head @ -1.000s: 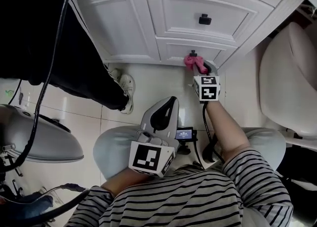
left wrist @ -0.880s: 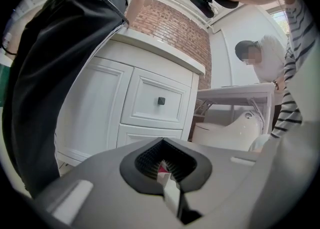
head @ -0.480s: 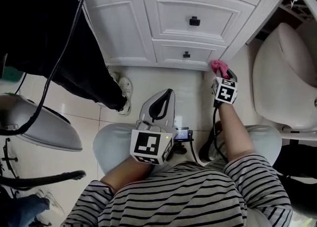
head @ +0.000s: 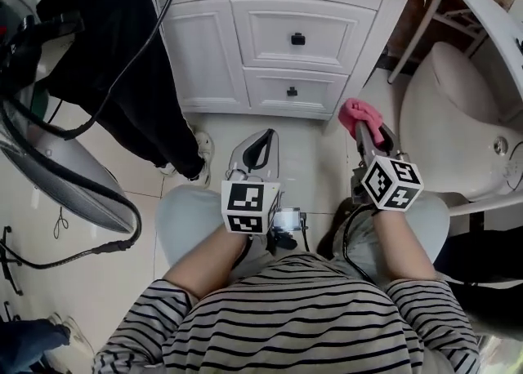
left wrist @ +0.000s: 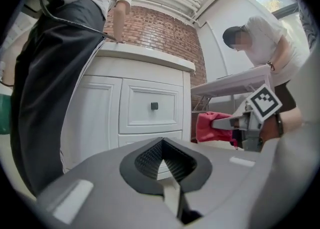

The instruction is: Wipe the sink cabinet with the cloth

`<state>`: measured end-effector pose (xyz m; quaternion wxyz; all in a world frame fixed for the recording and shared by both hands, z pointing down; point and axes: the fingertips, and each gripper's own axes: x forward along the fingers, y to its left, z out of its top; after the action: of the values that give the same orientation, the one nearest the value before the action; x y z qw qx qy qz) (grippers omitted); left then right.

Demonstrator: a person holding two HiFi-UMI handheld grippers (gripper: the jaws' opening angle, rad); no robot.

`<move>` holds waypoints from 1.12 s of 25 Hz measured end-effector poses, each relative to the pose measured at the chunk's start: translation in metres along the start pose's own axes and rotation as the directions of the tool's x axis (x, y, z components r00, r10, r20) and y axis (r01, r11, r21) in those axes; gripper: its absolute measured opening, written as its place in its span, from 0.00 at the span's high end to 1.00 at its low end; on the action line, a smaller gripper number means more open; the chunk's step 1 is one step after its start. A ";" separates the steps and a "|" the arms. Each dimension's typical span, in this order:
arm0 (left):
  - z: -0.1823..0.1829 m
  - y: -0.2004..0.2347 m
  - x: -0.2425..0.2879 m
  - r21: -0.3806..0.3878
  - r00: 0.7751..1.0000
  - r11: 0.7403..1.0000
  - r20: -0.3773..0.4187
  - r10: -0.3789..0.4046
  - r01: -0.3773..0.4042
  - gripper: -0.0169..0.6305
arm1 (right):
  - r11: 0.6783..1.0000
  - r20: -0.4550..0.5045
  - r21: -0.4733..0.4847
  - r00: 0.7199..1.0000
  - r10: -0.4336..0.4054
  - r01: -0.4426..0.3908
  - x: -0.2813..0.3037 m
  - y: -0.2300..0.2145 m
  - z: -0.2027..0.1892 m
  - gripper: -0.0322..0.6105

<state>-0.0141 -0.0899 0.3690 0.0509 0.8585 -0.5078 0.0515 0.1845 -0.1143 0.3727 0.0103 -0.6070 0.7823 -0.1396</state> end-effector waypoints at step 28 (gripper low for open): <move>-0.003 -0.007 -0.008 0.062 0.999 0.997 -0.006 0.052 -0.051 0.98 | 0.992 0.040 -0.122 0.999 -0.031 0.036 -0.035 0.016 -0.038 0.81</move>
<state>-0.0116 -0.0787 0.3701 0.0248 0.8460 -0.5278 0.0718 0.1713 -0.0697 0.4000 -0.0144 -0.6220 0.7788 -0.0797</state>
